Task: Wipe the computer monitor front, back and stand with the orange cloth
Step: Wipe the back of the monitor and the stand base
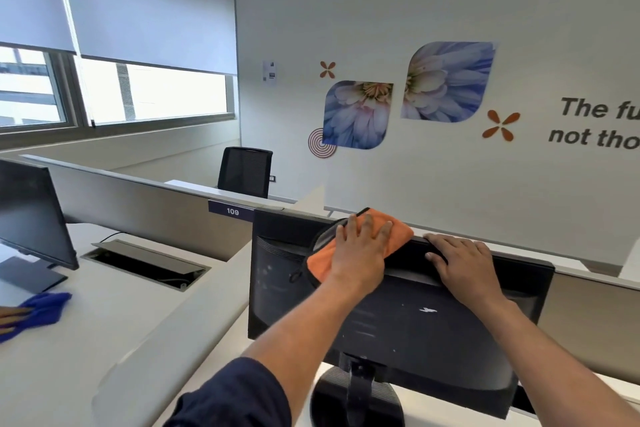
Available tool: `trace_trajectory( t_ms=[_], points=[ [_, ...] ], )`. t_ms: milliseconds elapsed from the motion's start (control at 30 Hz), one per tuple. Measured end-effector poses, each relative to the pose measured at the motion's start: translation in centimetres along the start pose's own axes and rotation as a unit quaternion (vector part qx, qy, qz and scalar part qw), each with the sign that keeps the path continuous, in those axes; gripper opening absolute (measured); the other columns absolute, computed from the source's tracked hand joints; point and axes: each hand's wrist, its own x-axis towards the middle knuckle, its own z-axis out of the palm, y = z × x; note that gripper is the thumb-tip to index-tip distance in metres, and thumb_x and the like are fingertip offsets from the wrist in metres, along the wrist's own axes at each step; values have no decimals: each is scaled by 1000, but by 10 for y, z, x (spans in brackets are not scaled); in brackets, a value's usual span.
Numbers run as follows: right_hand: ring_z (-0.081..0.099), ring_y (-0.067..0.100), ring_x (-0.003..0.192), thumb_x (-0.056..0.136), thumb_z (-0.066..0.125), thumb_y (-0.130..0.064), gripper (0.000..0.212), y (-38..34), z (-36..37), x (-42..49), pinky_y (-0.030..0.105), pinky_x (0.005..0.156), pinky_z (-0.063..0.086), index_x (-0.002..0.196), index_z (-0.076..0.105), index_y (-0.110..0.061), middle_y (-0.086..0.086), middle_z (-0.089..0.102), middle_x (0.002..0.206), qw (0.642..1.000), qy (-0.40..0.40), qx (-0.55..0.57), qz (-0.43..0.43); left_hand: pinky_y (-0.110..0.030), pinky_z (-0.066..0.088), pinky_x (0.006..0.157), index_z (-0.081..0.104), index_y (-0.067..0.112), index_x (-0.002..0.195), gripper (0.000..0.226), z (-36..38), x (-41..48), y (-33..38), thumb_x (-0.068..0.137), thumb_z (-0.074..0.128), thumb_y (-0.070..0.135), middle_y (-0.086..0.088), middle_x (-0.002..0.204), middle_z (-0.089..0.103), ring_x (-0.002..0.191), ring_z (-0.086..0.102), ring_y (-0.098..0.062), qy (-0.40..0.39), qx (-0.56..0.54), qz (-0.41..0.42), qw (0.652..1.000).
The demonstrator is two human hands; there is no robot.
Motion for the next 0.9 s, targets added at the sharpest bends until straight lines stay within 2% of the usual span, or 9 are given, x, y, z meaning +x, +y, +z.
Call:
trace_trajectory(
  t_ms=[100, 200, 333, 400, 467, 600, 700, 767, 900],
  points=[
    [58, 21, 114, 93, 39, -46, 42, -1, -1, 1, 42, 97, 34, 129, 57, -33, -10, 65, 123, 1000, -18, 1, -1, -56, 13, 117, 8, 26, 154, 79, -11, 3, -31, 88, 51, 17, -14, 160, 12, 145, 7, -40, -4, 11, -33, 999],
    [59, 21, 112, 90, 35, -49, 47, 4, -1, -4, 41, 95, 34, 129, 57, -34, -11, 65, 122, 1000, -8, 3, 0, -57, 15, 117, 9, 27, 154, 83, -20, -1, -74, 86, 55, 18, -13, 160, 13, 146, 10, -39, -5, 11, -93, 996],
    [61, 21, 105, 88, 29, -52, 52, 0, 0, -7, 40, 90, 33, 124, 61, -33, -11, 68, 116, 1000, 21, 3, -3, -61, 10, 117, -7, 25, 154, 93, -18, -22, -123, 85, 53, 13, -16, 160, -9, 145, -3, -46, 1, -29, -172, 985],
    [61, 21, 104, 88, 28, -51, 52, -6, 0, -6, 40, 90, 32, 123, 62, -33, -11, 68, 115, 1000, 28, 4, -1, -60, 4, 116, -20, 19, 151, 96, -13, -31, -128, 87, 51, 12, -20, 156, -25, 143, -14, -49, -16, -57, -195, 979],
    [61, 22, 105, 88, 31, -49, 49, -8, 0, -7, 40, 90, 30, 122, 62, -33, -11, 68, 115, 1000, 31, 4, 4, -60, 1, 117, -25, 12, 149, 97, -9, -34, -118, 89, 51, 12, -26, 151, -33, 140, -21, -51, -20, -74, -199, 977],
    [60, 23, 108, 88, 38, -46, 46, -5, -1, -10, 41, 91, 29, 124, 61, -32, -10, 67, 118, 999, 27, 7, 18, -60, -2, 116, -23, 8, 149, 96, -1, -35, -61, 84, 48, 7, -30, 149, -32, 139, -24, -50, 17, -60, -120, 991],
    [60, 24, 107, 87, 36, -47, 48, -7, -2, -9, 42, 90, 31, 123, 62, -31, -9, 68, 116, 1000, 26, 2, 18, -57, -9, 116, -20, 12, 151, 96, 11, -39, -6, 82, 45, 5, -25, 151, -32, 139, -30, -42, 25, -1, 17, 1000],
    [60, 24, 108, 86, 38, -46, 48, -7, -3, -9, 42, 90, 31, 124, 63, -30, -7, 68, 117, 1000, 23, 3, 20, -55, -13, 116, -17, 15, 152, 87, 21, -41, 18, 87, 40, 7, -21, 152, -32, 140, -32, -37, 29, 50, 96, 994],
    [59, 24, 112, 87, 39, -46, 49, 1, -6, -11, 42, 92, 32, 127, 60, -31, -7, 66, 121, 1000, 9, 8, 24, -50, -11, 118, -11, 23, 154, 75, 23, -35, 13, 93, 32, 11, -13, 154, -30, 144, -26, -30, 45, 96, 150, 983]
  ],
)
